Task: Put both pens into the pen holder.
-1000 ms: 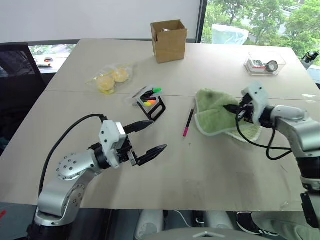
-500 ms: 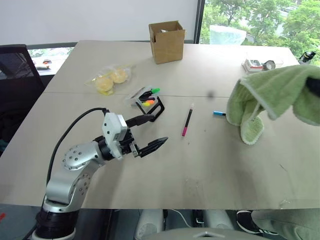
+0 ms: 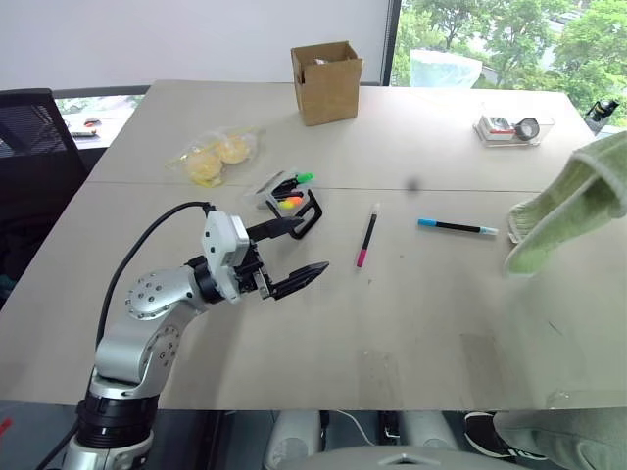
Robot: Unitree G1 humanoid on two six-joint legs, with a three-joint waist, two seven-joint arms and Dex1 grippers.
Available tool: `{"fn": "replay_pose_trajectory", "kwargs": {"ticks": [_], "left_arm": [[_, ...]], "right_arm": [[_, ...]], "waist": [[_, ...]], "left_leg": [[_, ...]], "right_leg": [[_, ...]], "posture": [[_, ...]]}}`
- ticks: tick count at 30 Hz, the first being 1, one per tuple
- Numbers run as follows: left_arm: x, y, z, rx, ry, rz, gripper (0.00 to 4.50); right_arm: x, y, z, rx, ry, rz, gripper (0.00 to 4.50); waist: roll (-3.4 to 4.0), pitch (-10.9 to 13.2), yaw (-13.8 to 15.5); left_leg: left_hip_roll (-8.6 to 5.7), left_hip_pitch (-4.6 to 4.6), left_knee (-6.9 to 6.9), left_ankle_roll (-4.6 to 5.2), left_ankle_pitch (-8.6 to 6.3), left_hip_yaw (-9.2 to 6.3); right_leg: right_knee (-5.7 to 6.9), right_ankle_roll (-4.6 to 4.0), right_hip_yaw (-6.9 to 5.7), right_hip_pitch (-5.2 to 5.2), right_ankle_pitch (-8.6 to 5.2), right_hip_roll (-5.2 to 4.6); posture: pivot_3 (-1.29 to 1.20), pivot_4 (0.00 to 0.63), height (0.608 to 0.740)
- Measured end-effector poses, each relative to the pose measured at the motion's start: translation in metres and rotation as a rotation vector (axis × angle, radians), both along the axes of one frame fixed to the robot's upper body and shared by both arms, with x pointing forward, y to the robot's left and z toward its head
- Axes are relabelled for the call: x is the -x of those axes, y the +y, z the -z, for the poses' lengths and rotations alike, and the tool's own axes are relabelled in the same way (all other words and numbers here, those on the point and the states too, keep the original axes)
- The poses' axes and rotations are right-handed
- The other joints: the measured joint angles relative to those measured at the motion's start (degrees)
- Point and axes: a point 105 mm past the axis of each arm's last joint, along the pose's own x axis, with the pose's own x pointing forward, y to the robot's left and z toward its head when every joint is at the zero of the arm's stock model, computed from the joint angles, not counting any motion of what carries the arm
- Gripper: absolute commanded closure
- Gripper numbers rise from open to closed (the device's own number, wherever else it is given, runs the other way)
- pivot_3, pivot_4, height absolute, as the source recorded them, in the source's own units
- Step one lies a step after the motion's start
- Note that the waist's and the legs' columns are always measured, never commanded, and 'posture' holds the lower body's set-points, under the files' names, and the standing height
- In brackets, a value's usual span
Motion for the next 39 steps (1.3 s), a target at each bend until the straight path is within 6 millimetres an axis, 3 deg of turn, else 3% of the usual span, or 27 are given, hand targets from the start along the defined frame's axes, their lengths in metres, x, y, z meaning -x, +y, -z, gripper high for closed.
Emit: {"fn": "replay_pose_trajectory", "kwargs": {"ticks": [2, 3, 7, 10, 13, 16, 18, 20, 21, 24, 26, 29, 32, 34, 37, 39], "left_arm": [[0.000, 0.000, 0.000, -0.001, 0.000, -0.002, 0.00], [0.000, 0.000, 0.000, -0.001, -0.002, -0.002, 0.00], [0.000, -0.002, 0.002, -0.004, 0.004, 0.002, 0.00], [0.000, -0.003, 0.002, -0.006, 0.003, -0.001, 0.00], [-0.001, -0.005, 0.001, -0.005, 0.000, -0.002, 0.00], [-0.001, -0.005, 0.001, -0.003, 0.017, -0.002, 0.00], [0.001, -0.007, 0.000, -0.006, 0.013, 0.005, 0.00], [0.004, -0.007, -0.002, -0.013, 0.014, 0.013, 0.00], [0.005, -0.006, -0.002, -0.011, 0.019, 0.008, 0.00], [0.005, -0.004, -0.003, -0.006, 0.024, -0.001, 0.00], [0.007, -0.005, -0.006, -0.009, 0.026, 0.009, 0.00], [0.007, -0.007, -0.007, -0.018, 0.023, 0.022, 0.00], [0.006, -0.007, -0.012, -0.023, 0.008, 0.028, 0.00], [0.005, -0.006, -0.013, -0.020, 0.007, 0.022, 0.00], [0.008, -0.004, -0.010, -0.022, 0.020, 0.003, 0.00], [0.013, -0.002, -0.006, -0.019, 0.037, -0.021, 0.00]], "right_arm": [[-0.009, -0.007, 0.009, 0.031, 0.055, 0.059, 4.45], [-0.020, -0.014, 0.024, 0.053, 0.133, 0.112, 4.45], [-0.060, -0.039, 0.118, 0.123, 0.499, 0.284, 4.45], [-0.082, -0.037, 0.153, 0.263, 0.646, 0.329, 4.45], [-0.100, -0.023, 0.172, 0.431, 0.714, 0.255, 3.36], [-0.099, -0.009, 0.192, 0.495, 0.778, 0.118, 1.90], [-0.095, -0.010, 0.192, 0.513, 0.790, 0.094, 1.21], [-0.074, -0.013, 0.186, 0.578, 0.816, 0.035, 0.27], [-0.067, -0.011, 0.180, 0.585, 0.812, 0.006, 0.03], [-0.058, 0.000, 0.164, 0.573, 0.763, -0.068, 0.03], [-0.050, 0.047, 0.131, 0.610, 0.631, -0.313, 0.03], [-0.060, 0.081, 0.112, 0.689, 0.532, -0.451, 0.03], [-0.076, 0.099, 0.111, 0.768, 0.497, -0.516, 0.03], [-0.092, 0.113, 0.123, 0.814, 0.495, -0.573, 0.03], [-0.105, 0.108, 0.138, 0.859, 0.551, -0.549, 0.03], [-0.113, 0.081, 0.144, 0.874, 0.615, -0.445, 0.03]], "waist": [[-0.02, 0.0, 0.0], [-0.06, 0.0, 0.0], [0.00, -0.1, -0.1], [0.27, -0.1, -0.5], [0.28, -0.1, -0.8], [0.30, 0.0, -0.3], [0.31, 0.0, 0.0], [0.35, 0.0, 0.5], [0.35, 0.0, 0.5], [0.35, 0.0, 0.3], [0.33, 0.0, -0.7], [0.26, 0.0, -1.3], [0.23, 0.0, -1.4], [0.21, 0.0, -1.4], [0.21, 0.0, -1.1], [0.21, 0.0, -0.6]], "left_leg": [[0.01, 0.00, 0.00, 0.00, 0.00, 0.00], [0.01, 0.00, 0.01, 0.00, 0.00, 0.02], [-0.01, 0.02, 0.03, 0.03, -0.01, 0.27], [-0.03, 0.06, 0.02, 0.05, -0.02, 0.44], [-0.01, 0.02, 0.00, 0.05, -0.02, 0.41], [0.05, -0.12, -0.05, 0.09, -0.05, 0.37], [0.05, -0.13, -0.05, 0.14, -0.09, 0.40], [0.04, -0.16, -0.04, 0.25, -0.17, 0.43], [0.04, -0.16, -0.04, 0.27, -0.19, 0.46], [0.03, -0.13, -0.02, 0.30, -0.21, 0.45], [0.03, 0.12, 0.01, 0.32, -0.22, 0.55], [0.06, 0.19, 0.06, 0.33, -0.21, 0.56], [0.05, 0.23, 0.13, 0.34, -0.20, 0.67], [0.03, 0.17, 0.13, 0.35, -0.21, 0.74], [0.01, 0.01, 0.12, 0.35, -0.21, 0.76], [-0.01, -0.18, 0.10, 0.25, -0.16, 0.82]], "right_leg": [[0.00, 0.00, 0.02, 0.00, 0.00, 0.02], [0.00, 0.00, 0.06, 0.00, 0.00, 0.02], [0.01, -0.02, 0.35, -0.08, -0.01, 0.02], [0.02, 0.08, 0.51, -0.14, 0.05, 0.09], [-0.01, 0.08, 0.47, -0.17, 0.05, 0.14], [-0.09, 0.14, 0.41, -0.21, 0.02, 0.11], [-0.12, 0.18, 0.42, -0.21, -0.01, 0.08], [-0.14, 0.32, 0.37, -0.18, -0.09, -0.03], [-0.17, 0.34, 0.37, -0.17, -0.10, -0.06], [-0.19, 0.34, 0.39, -0.11, -0.10, -0.06], [-0.14, 0.51, 0.46, -0.10, -0.06, 0.04], [-0.14, 0.43, 0.49, -0.08, -0.05, 0.08], [-0.14, 0.37, 0.59, -0.07, -0.03, 0.07], [-0.16, 0.17, 0.64, -0.12, 0.11, 0.05], [-0.20, 0.37, 0.67, -0.21, 0.22, 0.02], [-0.23, 0.47, 0.70, -0.34, 0.17, -0.12]], "posture": [[0.00, 0.150, 0.740], [0.00, 0.150, 0.740], [0.00, 0.150, 0.740], [0.00, 0.150, 0.740], [0.00, 0.150, 0.740], [0.00, 0.150, 0.740], [0.00, 0.150, 0.740], [0.00, 0.150, 0.740], [0.00, 0.150, 0.740], [0.00, 0.150, 0.740], [0.00, 0.150, 0.740], [0.00, 0.150, 0.740], [0.00, 0.150, 0.740], [0.00, 0.150, 0.740], [0.00, 0.150, 0.740], [0.00, 0.150, 0.740]]}}
